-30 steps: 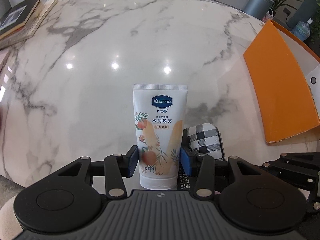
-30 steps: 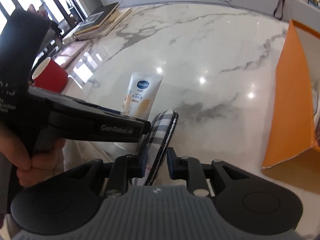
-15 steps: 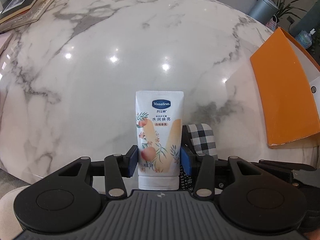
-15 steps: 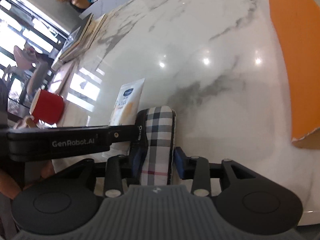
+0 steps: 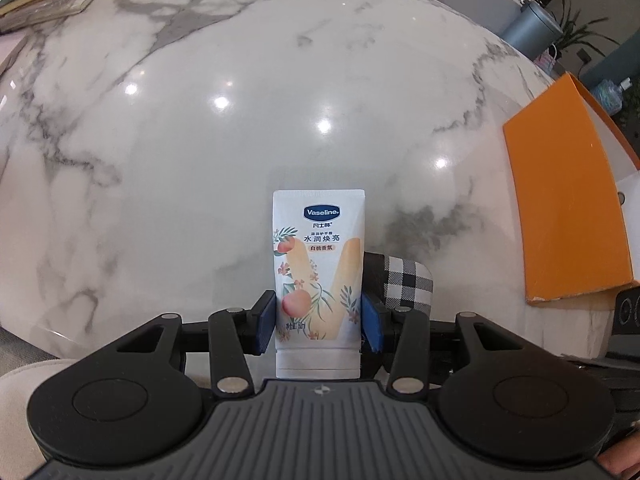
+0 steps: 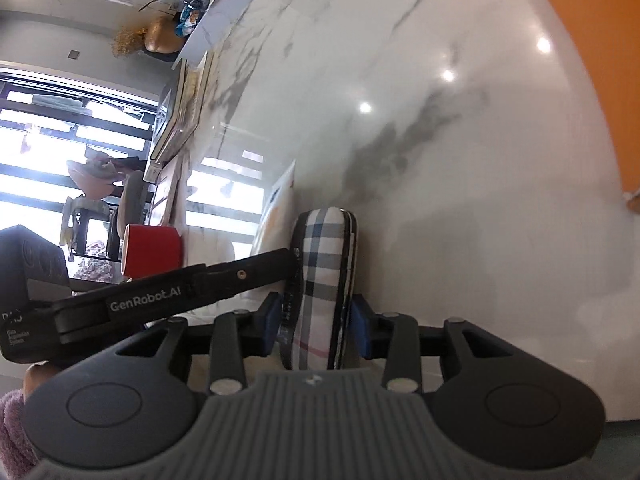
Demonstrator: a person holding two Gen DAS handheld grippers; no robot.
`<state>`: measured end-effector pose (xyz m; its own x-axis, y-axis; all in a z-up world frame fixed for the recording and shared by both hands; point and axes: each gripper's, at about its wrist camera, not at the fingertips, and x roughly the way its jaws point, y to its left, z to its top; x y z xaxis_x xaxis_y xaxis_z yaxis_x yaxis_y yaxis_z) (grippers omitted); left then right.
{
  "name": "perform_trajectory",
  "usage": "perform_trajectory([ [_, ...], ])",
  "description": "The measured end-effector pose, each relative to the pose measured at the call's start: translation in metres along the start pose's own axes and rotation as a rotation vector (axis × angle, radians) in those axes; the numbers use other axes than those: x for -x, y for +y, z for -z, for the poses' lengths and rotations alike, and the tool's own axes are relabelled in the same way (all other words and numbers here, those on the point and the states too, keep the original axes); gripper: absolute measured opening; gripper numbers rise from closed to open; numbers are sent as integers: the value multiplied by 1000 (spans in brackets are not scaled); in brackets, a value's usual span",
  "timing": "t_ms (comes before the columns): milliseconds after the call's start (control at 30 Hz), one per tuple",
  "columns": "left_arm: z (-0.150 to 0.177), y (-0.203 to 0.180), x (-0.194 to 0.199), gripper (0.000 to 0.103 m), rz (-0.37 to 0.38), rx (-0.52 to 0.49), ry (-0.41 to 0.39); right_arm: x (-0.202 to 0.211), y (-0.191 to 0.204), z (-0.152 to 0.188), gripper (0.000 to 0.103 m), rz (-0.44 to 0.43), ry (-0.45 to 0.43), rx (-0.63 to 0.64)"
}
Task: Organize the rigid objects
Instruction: 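Lift and carry the plaid case and Vaseline tube over the orange box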
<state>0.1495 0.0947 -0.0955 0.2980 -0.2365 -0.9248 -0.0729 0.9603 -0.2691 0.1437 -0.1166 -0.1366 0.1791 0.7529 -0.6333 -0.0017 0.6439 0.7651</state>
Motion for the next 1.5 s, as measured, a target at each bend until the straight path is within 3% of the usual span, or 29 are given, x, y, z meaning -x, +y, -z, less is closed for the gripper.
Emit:
perform_trajectory([
  [100, -1, 3, 0, 51, 4, 17, 1, -7, 5, -1, 35, 1, -6, 13],
  [133, -1, 3, 0, 51, 2, 16, 0, -8, 7, 0, 26, 19, -7, 27],
  [167, -1, 2, 0, 50, 2, 15, -1, -10, 9, 0, 25, 37, -6, 45],
  [433, 2, -2, 9, 50, -26, -17, -40, -3, 11, 0, 18, 30, -27, 63],
  [733, 3, -20, 24, 50, -60, -53, -83, 27, 35, 3, 15, 124, -123, 214],
  [1300, -14, -120, 83, 50, 13, -203, -249, 143, 47, -10, 15, 143, -393, 294],
  [1500, -25, -170, 88, 50, 59, -279, -283, 192, 45, -25, 15, 200, -453, 332],
])
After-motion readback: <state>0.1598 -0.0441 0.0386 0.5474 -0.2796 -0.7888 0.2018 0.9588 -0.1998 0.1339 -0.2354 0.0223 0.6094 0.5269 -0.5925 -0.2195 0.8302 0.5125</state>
